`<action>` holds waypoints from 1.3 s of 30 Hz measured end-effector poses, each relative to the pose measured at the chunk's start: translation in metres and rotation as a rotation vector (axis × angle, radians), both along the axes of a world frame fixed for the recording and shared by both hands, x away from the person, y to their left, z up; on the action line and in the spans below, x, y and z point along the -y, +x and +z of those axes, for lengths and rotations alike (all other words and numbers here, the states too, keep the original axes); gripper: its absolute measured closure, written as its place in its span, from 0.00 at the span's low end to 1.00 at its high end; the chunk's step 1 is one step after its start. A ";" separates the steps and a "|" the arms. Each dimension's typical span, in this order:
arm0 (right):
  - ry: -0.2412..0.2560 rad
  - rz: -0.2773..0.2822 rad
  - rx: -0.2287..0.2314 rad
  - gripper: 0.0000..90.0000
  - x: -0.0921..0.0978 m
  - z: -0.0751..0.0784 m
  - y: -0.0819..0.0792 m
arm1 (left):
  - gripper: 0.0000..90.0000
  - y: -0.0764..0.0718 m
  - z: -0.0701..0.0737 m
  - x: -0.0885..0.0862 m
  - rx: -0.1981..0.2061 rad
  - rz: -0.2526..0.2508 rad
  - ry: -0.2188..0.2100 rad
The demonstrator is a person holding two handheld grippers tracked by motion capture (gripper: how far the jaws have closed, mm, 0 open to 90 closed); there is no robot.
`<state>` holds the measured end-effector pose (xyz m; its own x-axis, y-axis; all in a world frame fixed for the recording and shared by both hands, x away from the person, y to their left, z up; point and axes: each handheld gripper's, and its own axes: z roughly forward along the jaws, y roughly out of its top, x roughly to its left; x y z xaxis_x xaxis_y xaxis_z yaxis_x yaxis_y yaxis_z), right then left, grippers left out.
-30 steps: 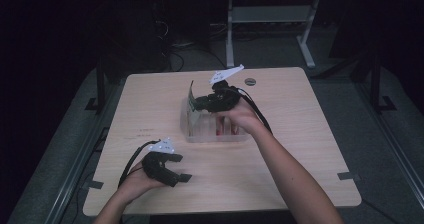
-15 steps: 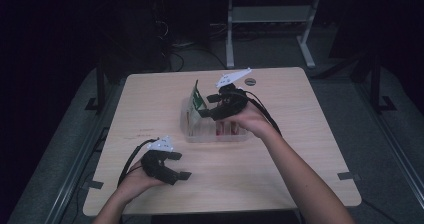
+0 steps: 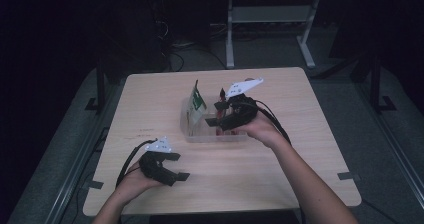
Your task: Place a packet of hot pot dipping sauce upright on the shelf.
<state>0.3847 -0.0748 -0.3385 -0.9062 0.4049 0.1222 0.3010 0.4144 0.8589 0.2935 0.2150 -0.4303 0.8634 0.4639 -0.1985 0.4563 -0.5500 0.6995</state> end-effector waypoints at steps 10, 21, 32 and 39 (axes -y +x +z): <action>0.016 0.010 0.011 0.32 0.019 -0.009 -0.023 | 0.18 -0.001 -0.001 0.002 0.010 -0.010 0.011; -0.017 0.017 0.007 0.31 0.036 -0.033 -0.045 | 0.18 -0.001 -0.001 0.005 0.013 -0.014 0.014; -0.071 -0.028 0.005 0.29 0.059 -0.057 -0.062 | 0.18 -0.003 -0.001 0.006 0.022 -0.021 0.018; -0.088 -0.066 -0.005 0.26 0.076 -0.071 -0.072 | 0.18 -0.003 -0.001 0.005 0.027 -0.028 0.024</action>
